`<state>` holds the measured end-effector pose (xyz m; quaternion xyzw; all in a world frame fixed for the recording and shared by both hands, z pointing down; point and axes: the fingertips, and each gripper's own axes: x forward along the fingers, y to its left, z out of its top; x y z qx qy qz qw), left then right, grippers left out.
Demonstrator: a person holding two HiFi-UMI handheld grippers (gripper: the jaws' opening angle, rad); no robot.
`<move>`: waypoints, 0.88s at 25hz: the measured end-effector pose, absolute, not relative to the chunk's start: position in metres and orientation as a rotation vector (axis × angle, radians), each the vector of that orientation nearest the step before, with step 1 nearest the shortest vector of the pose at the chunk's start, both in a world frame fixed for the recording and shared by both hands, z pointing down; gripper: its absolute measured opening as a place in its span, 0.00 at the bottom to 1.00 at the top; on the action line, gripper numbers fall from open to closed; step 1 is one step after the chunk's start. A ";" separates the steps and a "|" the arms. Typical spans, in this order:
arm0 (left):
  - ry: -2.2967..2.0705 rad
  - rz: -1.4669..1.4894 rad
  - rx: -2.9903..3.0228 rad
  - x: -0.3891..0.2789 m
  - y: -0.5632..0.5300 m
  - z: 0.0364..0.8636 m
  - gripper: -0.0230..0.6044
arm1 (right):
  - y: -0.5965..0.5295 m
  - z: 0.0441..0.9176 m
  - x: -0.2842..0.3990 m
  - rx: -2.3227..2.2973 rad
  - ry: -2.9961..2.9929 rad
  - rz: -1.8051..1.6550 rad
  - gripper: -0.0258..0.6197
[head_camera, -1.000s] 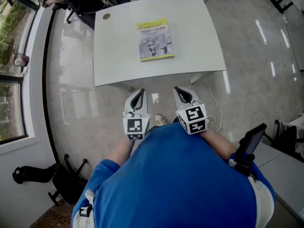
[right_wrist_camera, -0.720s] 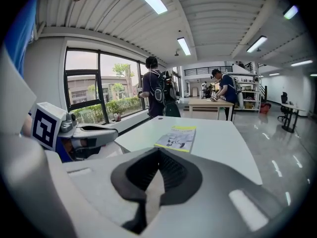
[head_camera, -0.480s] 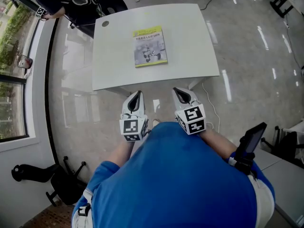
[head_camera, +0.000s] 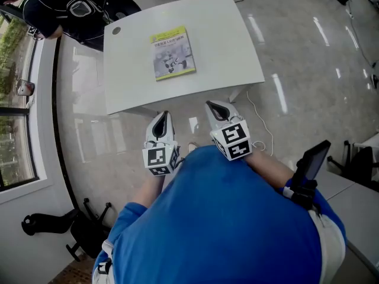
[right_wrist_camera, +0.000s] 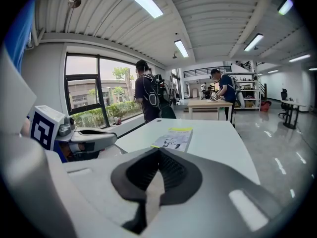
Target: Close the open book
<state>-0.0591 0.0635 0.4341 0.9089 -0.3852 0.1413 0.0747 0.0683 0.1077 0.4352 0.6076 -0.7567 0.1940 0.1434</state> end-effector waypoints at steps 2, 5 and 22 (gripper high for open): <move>-1.153 0.427 2.729 -0.059 0.065 0.435 0.05 | 0.109 0.436 0.068 1.748 -2.181 0.560 0.04; -1.150 0.431 2.728 -0.059 0.066 0.436 0.05 | 0.110 0.437 0.067 1.742 -2.180 0.560 0.04; -1.118 0.443 2.723 -0.074 0.062 0.446 0.05 | 0.104 0.444 0.046 1.727 -2.164 0.574 0.04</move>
